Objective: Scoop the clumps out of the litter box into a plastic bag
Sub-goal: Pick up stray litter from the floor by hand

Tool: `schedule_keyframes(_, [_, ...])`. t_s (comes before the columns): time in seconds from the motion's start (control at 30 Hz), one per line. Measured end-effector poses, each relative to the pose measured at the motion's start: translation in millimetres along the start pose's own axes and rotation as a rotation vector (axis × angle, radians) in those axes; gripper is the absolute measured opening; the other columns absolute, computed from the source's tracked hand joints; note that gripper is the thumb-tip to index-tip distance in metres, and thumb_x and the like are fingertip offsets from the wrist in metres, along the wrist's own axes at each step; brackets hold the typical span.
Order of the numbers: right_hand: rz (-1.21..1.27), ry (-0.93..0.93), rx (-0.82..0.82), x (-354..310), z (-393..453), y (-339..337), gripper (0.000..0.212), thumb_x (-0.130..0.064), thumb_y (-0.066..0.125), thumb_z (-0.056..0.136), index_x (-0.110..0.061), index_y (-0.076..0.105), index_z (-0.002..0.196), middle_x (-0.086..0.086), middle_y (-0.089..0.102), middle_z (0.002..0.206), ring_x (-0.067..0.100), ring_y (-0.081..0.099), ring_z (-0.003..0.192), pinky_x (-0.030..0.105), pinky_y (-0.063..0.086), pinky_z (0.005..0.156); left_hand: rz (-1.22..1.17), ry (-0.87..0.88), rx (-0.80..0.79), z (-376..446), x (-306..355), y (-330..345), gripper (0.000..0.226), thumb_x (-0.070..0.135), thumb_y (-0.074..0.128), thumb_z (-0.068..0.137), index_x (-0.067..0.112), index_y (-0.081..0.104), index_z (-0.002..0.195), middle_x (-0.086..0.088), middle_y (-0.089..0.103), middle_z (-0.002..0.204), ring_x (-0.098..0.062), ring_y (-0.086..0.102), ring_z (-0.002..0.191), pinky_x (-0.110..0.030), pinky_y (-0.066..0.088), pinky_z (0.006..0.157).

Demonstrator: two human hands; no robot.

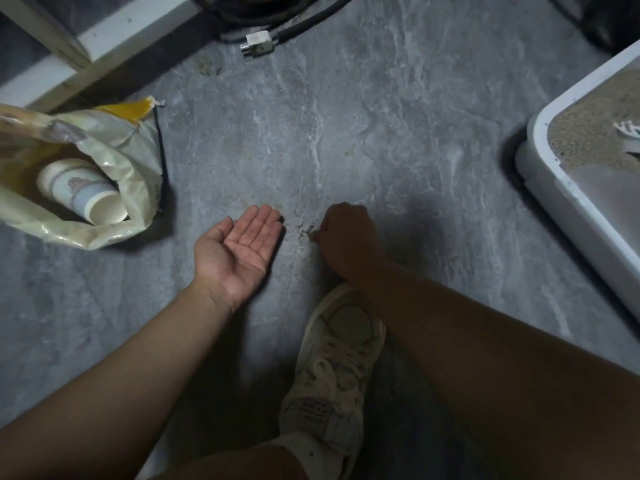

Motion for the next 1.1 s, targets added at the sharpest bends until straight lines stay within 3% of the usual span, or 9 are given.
schedule_keyframes(0.13, [-0.017,-0.035,0.033,-10.6,5.7,0.1,0.025,-0.031,0.078,0.084,-0.01,0.072,0.096,0.011,0.072,0.094,0.026,0.069,0.087,0.021,0.042,0.066,-0.011,0.008,-0.001,0.1,4.1,-2.5,0.043,0.025,0.039,0.105,-0.005,0.065,0.122,-0.024,0.071,0.122,-0.04,0.072,0.108,-0.05,0.063,0.079])
schedule_keyframes(0.27, [-0.051,-0.097,0.063,-16.4,2.5,-0.5,0.027,-0.029,0.075,0.086,-0.009,0.066,0.102,0.01,0.067,0.105,0.026,0.064,0.098,0.025,0.039,0.073,-0.003,0.009,0.011,-1.3,5.3,-4.8,0.043,0.024,0.039,0.105,-0.005,0.064,0.124,-0.025,0.071,0.122,-0.041,0.072,0.109,-0.05,0.063,0.079])
schedule_keyframes(0.37, [-0.095,-0.141,0.068,-20.6,-1.7,-0.8,0.029,-0.028,0.07,0.089,-0.007,0.063,0.108,0.013,0.062,0.113,0.028,0.059,0.106,0.03,0.044,0.084,-0.002,0.006,0.008,-2.3,4.8,-3.6,0.044,0.025,0.038,0.105,-0.005,0.064,0.124,-0.025,0.071,0.122,-0.04,0.072,0.108,-0.05,0.063,0.078])
schedule_keyframes(0.7, [-0.301,-0.238,0.044,-64.0,-9.5,-2.9,0.017,-0.004,0.059,0.089,-0.007,0.064,0.105,0.016,0.068,0.108,0.033,0.068,0.1,0.038,0.053,0.086,0.018,-0.003,0.013,-5.6,3.9,2.3,0.046,0.027,0.036,0.106,-0.004,0.064,0.124,-0.025,0.071,0.122,-0.039,0.072,0.108,-0.049,0.063,0.08])
schedule_keyframes(1.1, [-0.266,-0.21,-0.05,-70.1,-11.7,6.7,0.022,-0.011,0.053,0.096,-0.009,0.062,0.116,0.012,0.064,0.12,0.03,0.063,0.112,0.036,0.05,0.093,0.052,0.01,0.049,-7.3,1.4,3.6,0.045,0.028,0.036,0.106,-0.004,0.064,0.123,-0.023,0.073,0.119,-0.036,0.074,0.105,-0.043,0.064,0.077])
Point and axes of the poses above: each hand's wrist, its own z-axis towards the middle knuckle, its own y-axis out of the palm, x = y × z, the point moved 7 cm from there along z, towards the middle knuckle
